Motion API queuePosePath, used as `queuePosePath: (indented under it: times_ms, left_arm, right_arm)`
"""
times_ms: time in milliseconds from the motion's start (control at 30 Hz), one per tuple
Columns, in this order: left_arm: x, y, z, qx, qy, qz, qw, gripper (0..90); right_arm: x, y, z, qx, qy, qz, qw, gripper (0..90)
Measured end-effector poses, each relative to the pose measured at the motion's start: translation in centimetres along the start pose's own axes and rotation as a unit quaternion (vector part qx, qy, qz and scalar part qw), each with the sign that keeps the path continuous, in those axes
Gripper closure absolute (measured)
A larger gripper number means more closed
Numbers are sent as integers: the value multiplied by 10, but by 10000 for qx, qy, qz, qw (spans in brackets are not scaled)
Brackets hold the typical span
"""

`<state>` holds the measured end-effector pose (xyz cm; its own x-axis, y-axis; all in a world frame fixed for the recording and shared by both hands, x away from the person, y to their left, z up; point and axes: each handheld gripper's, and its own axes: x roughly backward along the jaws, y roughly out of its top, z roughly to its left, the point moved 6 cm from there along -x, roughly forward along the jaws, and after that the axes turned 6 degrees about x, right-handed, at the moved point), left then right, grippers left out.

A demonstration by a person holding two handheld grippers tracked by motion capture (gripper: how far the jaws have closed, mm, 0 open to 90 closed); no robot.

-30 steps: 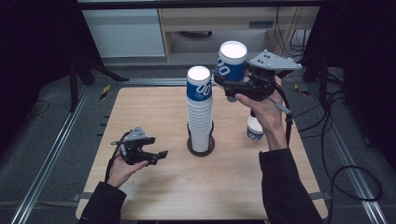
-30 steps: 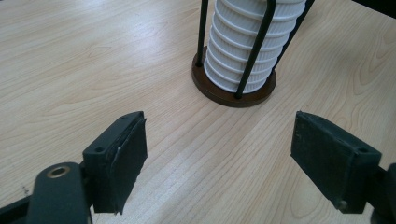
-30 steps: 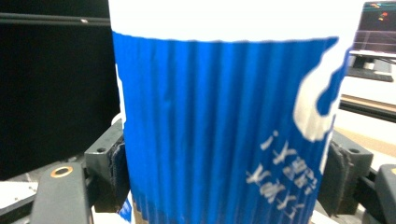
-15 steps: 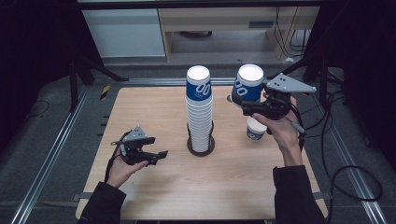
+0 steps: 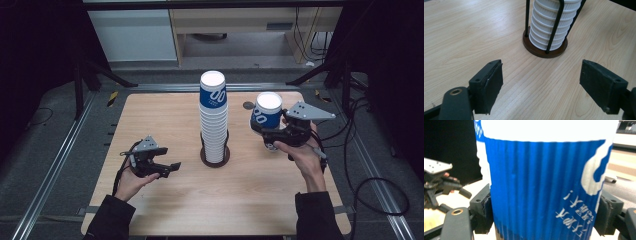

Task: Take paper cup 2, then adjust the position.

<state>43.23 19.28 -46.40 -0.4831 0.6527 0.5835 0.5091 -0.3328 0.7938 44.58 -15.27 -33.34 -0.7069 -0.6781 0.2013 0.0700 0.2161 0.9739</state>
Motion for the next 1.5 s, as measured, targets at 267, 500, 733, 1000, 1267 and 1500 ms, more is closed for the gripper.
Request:
queuePosePath:
  times_ms: [267, 500, 733, 1000, 1267, 1500]
  left_arm:
    - [1, 1, 0, 2, -37, -20, 10000, 187]
    - [3, 3, -3, -45, -70, -32, 10000, 188]
    - [2, 2, -6, -66, -154, 26, 9999, 188]
    - [1, 3, -12, -149, -199, 74, 9997, 188]
    - [0, 3, -20, -254, -323, 138, 9991, 191]
    - [1, 5, -25, -295, -403, 117, 9987, 192]
  right_arm:
    - [0, -30, 4, -107, 191, 148, 9997, 210]
    - [-5, -52, 14, -92, 483, 287, 9984, 210]
    - [-8, -65, 27, 139, 787, 525, 9954, 209]
    - [-16, -78, 41, 303, 1061, 827, 9905, 208]
    - [-24, -84, 60, 592, 1455, 1041, 9821, 205]
    - [-36, -93, 73, 685, 1669, 1228, 9759, 205]
